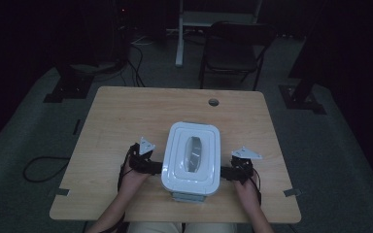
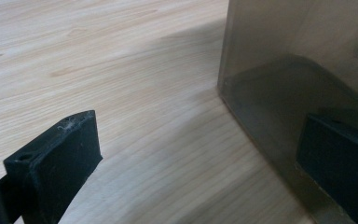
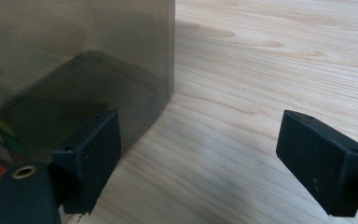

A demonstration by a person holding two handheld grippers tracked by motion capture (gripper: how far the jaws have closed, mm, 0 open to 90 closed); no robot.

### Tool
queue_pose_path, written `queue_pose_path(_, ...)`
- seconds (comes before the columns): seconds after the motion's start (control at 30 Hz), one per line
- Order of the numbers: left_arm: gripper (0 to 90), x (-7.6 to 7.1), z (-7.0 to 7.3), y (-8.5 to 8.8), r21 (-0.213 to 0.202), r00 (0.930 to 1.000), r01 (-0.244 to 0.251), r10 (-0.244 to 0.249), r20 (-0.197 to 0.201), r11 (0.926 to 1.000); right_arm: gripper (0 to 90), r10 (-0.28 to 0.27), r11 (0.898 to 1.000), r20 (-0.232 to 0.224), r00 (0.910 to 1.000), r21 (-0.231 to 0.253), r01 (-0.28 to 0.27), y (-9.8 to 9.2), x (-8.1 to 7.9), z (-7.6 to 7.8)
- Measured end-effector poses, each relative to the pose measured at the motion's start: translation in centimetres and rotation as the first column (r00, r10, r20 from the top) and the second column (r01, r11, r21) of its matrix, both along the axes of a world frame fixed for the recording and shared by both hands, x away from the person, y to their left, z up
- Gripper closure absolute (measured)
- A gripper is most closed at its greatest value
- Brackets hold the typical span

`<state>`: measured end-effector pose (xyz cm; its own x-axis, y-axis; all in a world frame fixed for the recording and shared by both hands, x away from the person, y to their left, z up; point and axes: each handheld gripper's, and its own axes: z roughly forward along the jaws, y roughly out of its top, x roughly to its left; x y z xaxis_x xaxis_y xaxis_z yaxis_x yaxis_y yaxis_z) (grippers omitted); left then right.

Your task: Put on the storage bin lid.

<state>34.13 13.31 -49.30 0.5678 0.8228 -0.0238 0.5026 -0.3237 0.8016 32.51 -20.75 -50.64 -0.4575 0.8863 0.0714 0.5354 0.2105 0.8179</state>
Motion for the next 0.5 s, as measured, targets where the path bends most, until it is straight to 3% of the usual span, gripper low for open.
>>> queue_pose_path(0.5, 0.5, -0.3, 0.2, -2.6, 0.009, 0.9979, 0.065, -0.065, -0.011, 0.9979, 13.9, 0.002, 1.000, -0.025, 0.9997, 0.000, -0.002, -3.0, 0.6, 0.0)
